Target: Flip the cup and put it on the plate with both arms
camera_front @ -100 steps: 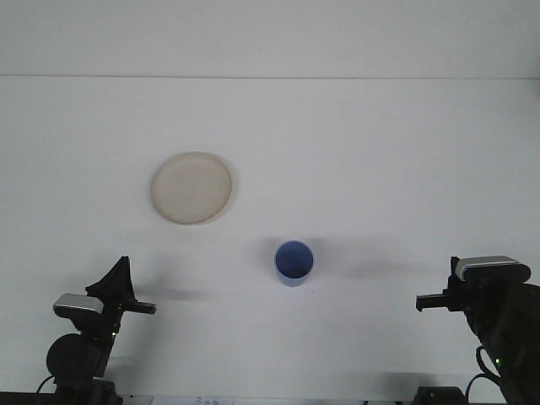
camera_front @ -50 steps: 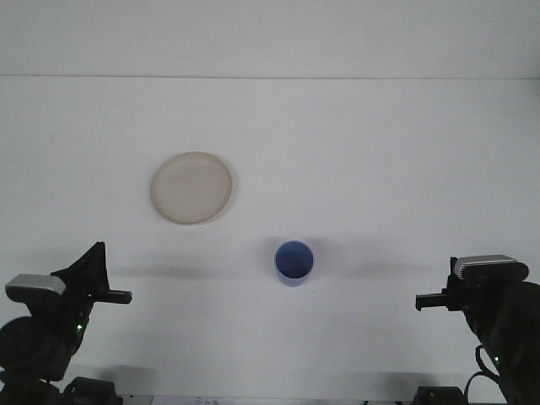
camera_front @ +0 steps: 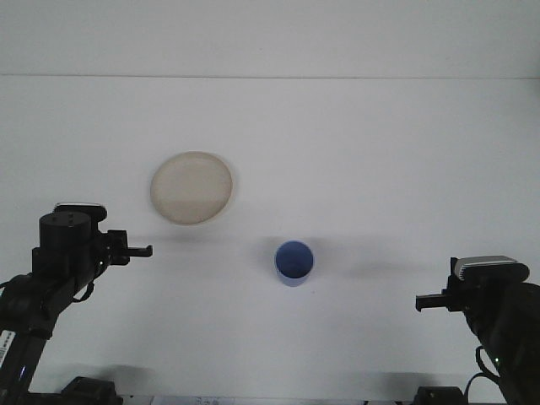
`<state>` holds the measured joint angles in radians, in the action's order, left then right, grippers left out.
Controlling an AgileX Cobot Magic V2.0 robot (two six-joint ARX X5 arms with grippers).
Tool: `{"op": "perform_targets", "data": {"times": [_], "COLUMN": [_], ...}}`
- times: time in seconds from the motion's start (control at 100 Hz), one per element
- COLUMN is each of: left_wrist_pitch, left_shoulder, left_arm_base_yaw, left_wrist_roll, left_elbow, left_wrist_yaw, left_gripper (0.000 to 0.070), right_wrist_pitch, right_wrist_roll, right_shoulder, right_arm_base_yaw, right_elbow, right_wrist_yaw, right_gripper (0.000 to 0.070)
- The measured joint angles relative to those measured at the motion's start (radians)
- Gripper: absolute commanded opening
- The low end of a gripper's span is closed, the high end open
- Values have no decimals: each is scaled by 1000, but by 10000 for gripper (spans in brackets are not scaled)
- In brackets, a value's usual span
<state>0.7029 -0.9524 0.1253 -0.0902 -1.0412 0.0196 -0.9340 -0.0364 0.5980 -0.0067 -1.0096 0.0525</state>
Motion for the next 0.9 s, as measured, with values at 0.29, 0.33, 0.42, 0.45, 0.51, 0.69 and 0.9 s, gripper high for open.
{"op": "perform_targets", "data": {"times": [0.29,0.33,0.42,0.45,0.51,0.69,0.9], "left_wrist_pitch": [-43,-40,-38,-39,-41,-44,-27], "left_shoulder": [-55,-59,-74,-79,-93,-189,-388], "left_arm_base_yaw": [1,4,21,30,53,194,405], "left_wrist_roll": [-18,-23,-25,-27,-30,-50,-55], "left_elbow": [0,0,0,0,-3,-93,-279], "left_wrist_yaw": [0,-5,-58,-84,-127,-147,-150], "left_gripper": [399,456,464,464,464,464,464], "right_wrist_pitch": [0,0,0,0,0,0,0], "right_wrist_roll": [0,0,0,0,0,0,0], "right_shoulder": [0,0,0,0,0,0,0], "right_arm_base_yaw": [0,0,0,0,0,0,0], "right_elbow": [0,0,0,0,0,0,0], "right_wrist_yaw": [0,0,0,0,0,0,0], "right_gripper": [1,1,1,1,1,1,1]}}
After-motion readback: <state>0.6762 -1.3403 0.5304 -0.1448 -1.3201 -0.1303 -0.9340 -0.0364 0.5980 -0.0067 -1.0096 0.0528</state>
